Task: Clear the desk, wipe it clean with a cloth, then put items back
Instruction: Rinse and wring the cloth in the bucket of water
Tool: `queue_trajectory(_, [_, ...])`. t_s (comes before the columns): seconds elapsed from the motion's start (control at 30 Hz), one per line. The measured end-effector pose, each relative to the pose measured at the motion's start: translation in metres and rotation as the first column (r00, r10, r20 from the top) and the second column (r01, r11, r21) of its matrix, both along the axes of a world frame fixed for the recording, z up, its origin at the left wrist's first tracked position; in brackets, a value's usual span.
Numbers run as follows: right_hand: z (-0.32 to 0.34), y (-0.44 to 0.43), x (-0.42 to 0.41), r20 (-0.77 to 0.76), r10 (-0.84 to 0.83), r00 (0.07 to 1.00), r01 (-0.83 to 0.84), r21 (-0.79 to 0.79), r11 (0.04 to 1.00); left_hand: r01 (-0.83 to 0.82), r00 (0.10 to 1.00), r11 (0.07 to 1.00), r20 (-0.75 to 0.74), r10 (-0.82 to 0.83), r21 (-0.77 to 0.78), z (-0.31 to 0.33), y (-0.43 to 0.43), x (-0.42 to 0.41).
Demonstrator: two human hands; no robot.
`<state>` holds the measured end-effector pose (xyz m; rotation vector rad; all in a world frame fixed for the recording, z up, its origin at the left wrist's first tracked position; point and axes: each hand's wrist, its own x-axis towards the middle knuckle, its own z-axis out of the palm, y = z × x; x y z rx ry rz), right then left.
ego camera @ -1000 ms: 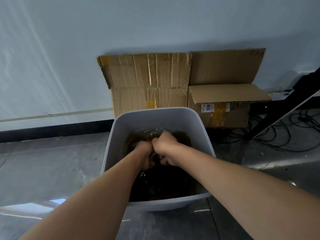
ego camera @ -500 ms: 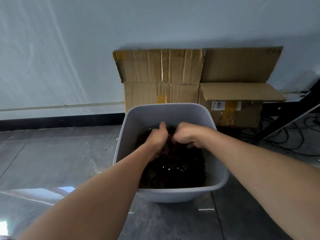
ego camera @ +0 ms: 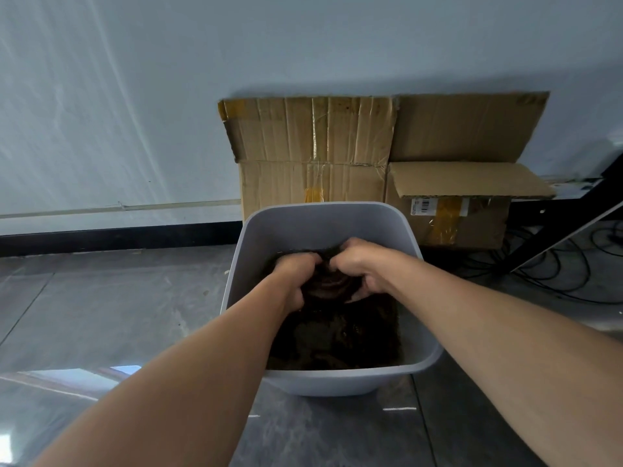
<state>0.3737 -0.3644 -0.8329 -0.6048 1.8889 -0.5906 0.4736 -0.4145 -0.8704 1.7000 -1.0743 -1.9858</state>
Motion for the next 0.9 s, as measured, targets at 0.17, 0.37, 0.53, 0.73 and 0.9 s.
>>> queue_trajectory(0.17, [-0.021, 0.001, 0.000, -0.375, 0.178, 0.910, -0.195, -0.008, 0.981, 0.055, 0.981, 0.973, 0.192, -0.011, -0.225, -0.015, -0.001, 0.000])
queue_trajectory(0.37, [-0.033, 0.004, 0.009, -0.410, 0.306, 0.859, -0.256, 0.174, 0.951, 0.448, 0.830, 0.892, 0.397, -0.391, -0.058, -0.024, 0.005, 0.000])
queue_trajectory(0.53, [-0.034, 0.000, 0.014, -0.258, 0.206, 0.944, -0.181, 0.120, 0.976, 0.339, 0.920, 0.930, 0.155, -0.359, 0.142, -0.017, 0.007, 0.000])
queue_trajectory(0.73, [-0.010, -0.001, 0.039, -0.181, -0.008, 0.983, -0.002, -0.058, 0.998, 0.020, 0.999, 0.997, -0.026, -0.018, 0.077, -0.013, 0.003, -0.003])
queue_trajectory(0.9, [-0.020, -0.005, 0.024, -0.255, -0.086, 0.963, 0.062, -0.101, 0.993, 0.180, 0.982, 0.980, -0.075, -0.173, 0.089, -0.009, 0.004, -0.003])
